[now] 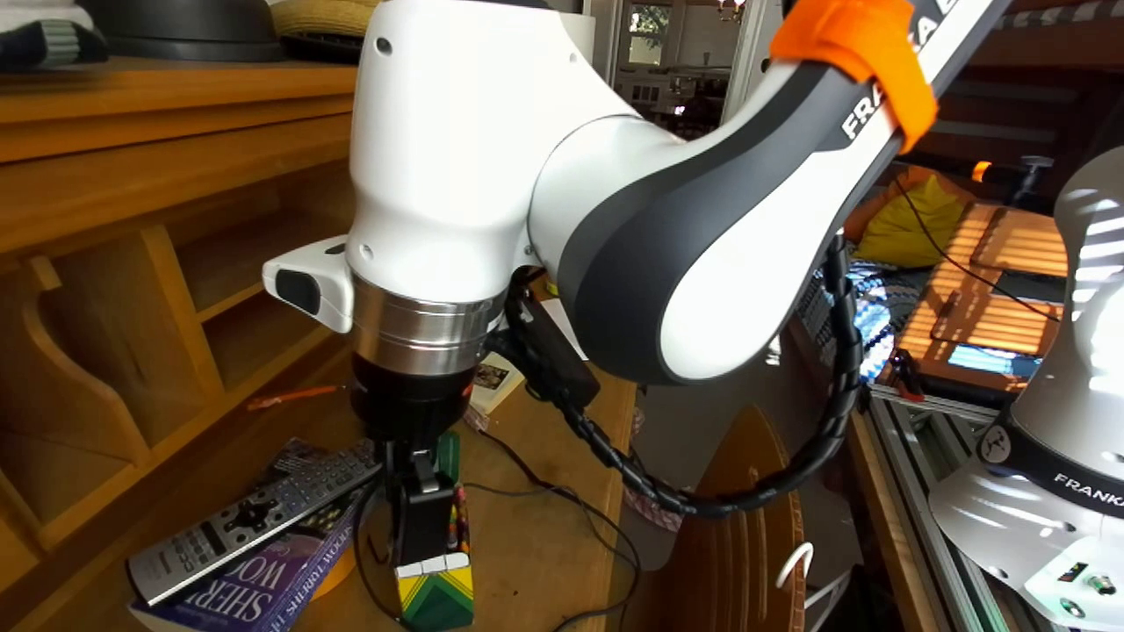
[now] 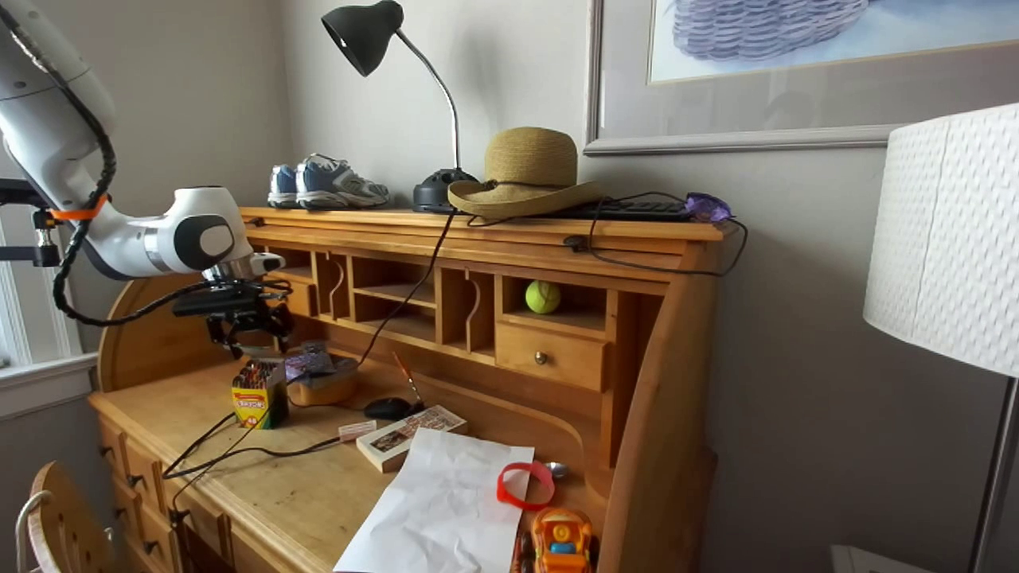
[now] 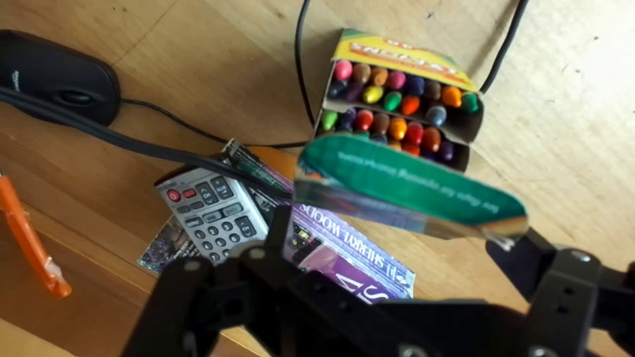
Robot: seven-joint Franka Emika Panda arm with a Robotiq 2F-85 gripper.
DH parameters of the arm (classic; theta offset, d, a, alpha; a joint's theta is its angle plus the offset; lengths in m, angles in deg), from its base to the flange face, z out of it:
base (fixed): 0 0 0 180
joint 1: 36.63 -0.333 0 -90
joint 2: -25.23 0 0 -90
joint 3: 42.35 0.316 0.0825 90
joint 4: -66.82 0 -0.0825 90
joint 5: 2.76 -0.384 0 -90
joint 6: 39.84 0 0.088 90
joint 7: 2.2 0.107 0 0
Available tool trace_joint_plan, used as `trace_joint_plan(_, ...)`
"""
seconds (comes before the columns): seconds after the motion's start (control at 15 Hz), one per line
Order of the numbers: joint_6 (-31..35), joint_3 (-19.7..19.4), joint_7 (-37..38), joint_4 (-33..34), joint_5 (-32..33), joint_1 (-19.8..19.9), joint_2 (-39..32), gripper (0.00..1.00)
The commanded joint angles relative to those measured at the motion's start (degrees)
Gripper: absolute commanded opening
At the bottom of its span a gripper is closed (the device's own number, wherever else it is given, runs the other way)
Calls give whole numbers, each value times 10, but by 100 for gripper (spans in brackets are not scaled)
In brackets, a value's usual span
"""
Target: Put the box of crayons on top of the dresser
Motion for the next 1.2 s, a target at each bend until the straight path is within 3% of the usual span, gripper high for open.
trace_joint_plan(0.0, -51, 3, -2, 7, -44, -1, -2, 100)
trace_joint_plan(0.4, -46, -41, 98, 20, -6, -37, -9, 100)
trace_joint_plan(0.6, -91, -45, 117, 37, -17, -44, -18, 100)
trace_joint_plan(1.13, -113, -53, 161, 68, -11, -60, -47, 100)
